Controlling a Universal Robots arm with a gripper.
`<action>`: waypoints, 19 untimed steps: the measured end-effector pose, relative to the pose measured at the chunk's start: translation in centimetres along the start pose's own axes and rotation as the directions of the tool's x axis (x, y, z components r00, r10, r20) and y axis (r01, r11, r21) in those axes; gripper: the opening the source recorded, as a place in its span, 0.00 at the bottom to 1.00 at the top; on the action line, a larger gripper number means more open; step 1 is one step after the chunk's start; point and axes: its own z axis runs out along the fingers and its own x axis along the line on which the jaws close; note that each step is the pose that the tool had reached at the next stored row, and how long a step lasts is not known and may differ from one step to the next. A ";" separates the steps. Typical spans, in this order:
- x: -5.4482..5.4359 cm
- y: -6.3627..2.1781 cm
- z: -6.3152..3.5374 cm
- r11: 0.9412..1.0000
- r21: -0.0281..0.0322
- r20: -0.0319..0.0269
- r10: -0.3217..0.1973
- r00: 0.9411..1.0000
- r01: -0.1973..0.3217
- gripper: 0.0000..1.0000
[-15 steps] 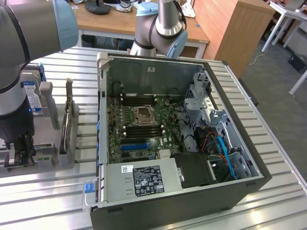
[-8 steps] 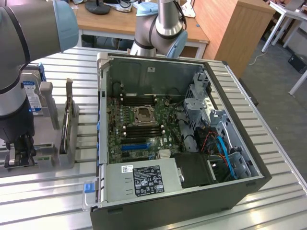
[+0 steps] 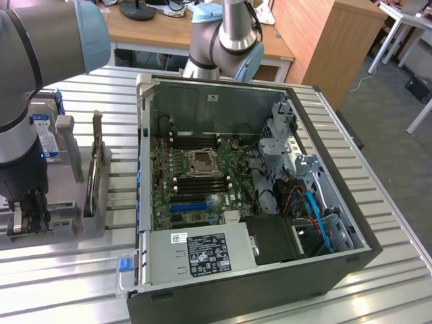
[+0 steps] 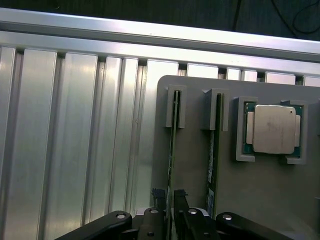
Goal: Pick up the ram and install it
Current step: 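Pick up the ram and move it above insertion slot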
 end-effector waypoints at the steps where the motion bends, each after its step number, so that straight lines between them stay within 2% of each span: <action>1: 0.0 0.00 0.00 1.000 0.000 0.000 0.000 1.000 0.000 0.22; 19: -0.1 -0.01 0.09 1.000 0.000 0.000 0.000 1.000 0.000 0.22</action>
